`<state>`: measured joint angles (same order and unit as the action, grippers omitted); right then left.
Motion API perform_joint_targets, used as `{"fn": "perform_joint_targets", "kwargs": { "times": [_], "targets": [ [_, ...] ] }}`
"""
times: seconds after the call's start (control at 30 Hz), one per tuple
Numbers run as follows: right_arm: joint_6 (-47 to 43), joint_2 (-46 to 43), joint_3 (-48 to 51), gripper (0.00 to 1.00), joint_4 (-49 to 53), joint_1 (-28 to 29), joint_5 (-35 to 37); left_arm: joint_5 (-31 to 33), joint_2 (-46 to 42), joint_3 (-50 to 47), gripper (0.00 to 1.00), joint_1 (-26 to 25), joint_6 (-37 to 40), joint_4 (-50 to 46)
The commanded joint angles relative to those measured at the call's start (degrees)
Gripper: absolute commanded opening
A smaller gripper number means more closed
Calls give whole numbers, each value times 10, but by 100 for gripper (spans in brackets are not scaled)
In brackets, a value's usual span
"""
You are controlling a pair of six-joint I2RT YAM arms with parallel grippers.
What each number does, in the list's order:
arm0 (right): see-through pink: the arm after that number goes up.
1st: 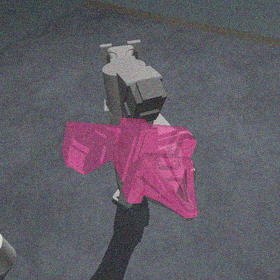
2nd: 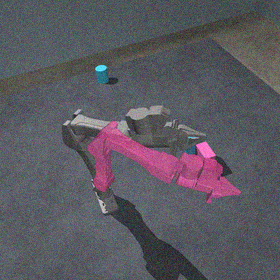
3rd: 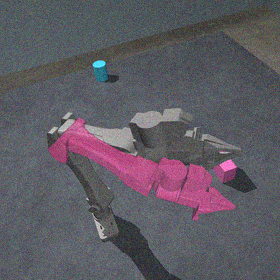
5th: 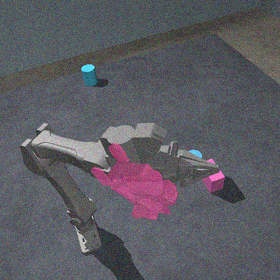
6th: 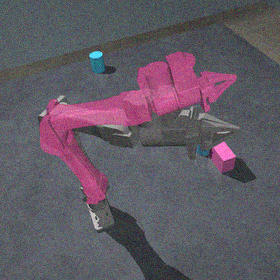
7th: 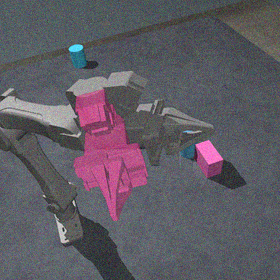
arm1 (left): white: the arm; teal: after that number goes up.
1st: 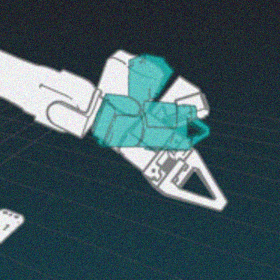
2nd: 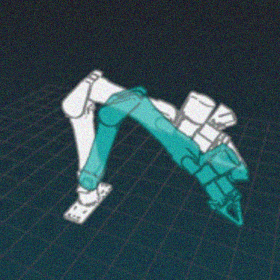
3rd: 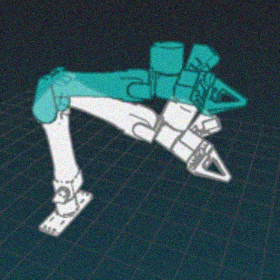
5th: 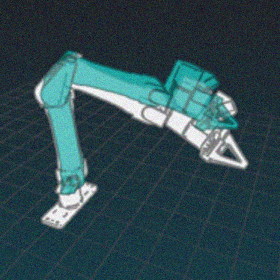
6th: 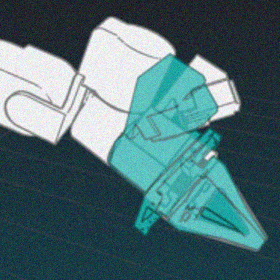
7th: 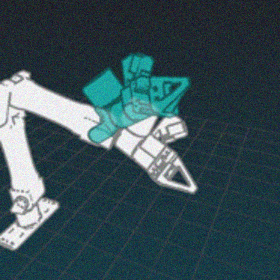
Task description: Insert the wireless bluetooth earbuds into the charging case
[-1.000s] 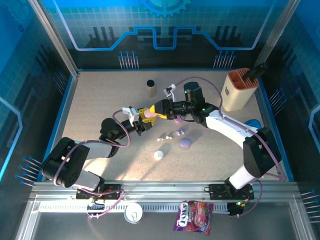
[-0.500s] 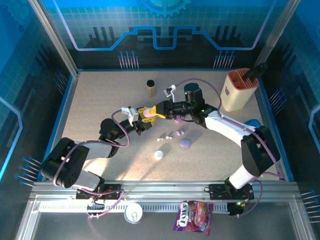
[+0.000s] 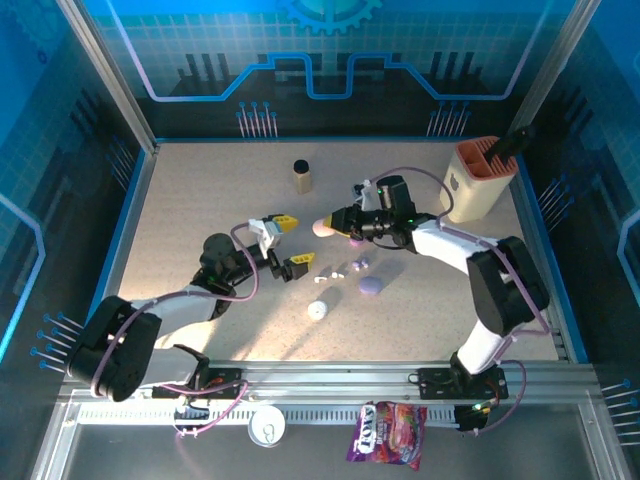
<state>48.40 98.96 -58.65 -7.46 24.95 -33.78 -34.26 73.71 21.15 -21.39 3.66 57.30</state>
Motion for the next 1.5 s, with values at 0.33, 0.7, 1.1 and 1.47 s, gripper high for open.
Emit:
{"fn": "perform_joint_targets", "kwargs": {
  "times": [0.33,0.7,1.1,1.47],
  "targets": [
    [-54,193,-131,19,42,15,63,26,-59,1,99,-8,57,-150],
    [-130,174,-185,61,128,27,139,124,-60,11,99,-8,2,-171],
    [-216,-40,-72,71,251,118,349,193,-21,56,99,46,-166,-223],
    [-127,-115,-12,81,374,311,465,202,-15,72,99,87,-230,-245]
  ]
}}
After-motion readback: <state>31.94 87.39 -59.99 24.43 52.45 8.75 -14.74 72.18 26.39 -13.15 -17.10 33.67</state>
